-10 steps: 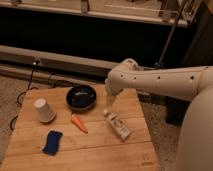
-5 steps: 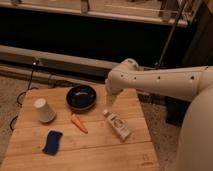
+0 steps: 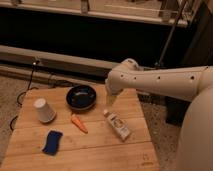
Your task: Place the bottle in the ceramic bowl
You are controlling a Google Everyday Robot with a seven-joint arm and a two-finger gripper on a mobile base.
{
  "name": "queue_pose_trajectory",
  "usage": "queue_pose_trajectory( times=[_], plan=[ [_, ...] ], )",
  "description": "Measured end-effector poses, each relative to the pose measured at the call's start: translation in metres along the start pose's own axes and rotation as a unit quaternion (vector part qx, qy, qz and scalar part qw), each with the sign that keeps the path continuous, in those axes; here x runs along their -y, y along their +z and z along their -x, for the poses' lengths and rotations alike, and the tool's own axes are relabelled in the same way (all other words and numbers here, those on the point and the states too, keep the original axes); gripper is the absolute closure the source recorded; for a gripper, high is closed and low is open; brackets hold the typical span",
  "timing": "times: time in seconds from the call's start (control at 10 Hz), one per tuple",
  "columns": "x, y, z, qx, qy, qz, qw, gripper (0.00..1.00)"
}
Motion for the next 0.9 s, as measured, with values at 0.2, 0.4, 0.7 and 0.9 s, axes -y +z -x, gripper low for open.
queue_pose_trajectory(
  times=[0.2,0.4,0.7,0.9],
  plan=[
    [0.000,0.000,0.000,0.000,0.000,0.000,1.0000,0.20],
    [0.000,0.000,0.000,0.000,0.000,0.000,1.0000,0.20],
    [-0.004,0.000,0.001,-0.003,0.005,0.003,1.0000,0.20],
    [-0.023,0.003,-0.005,-0.016,0.025,0.014,0.9994,0.20]
  ],
)
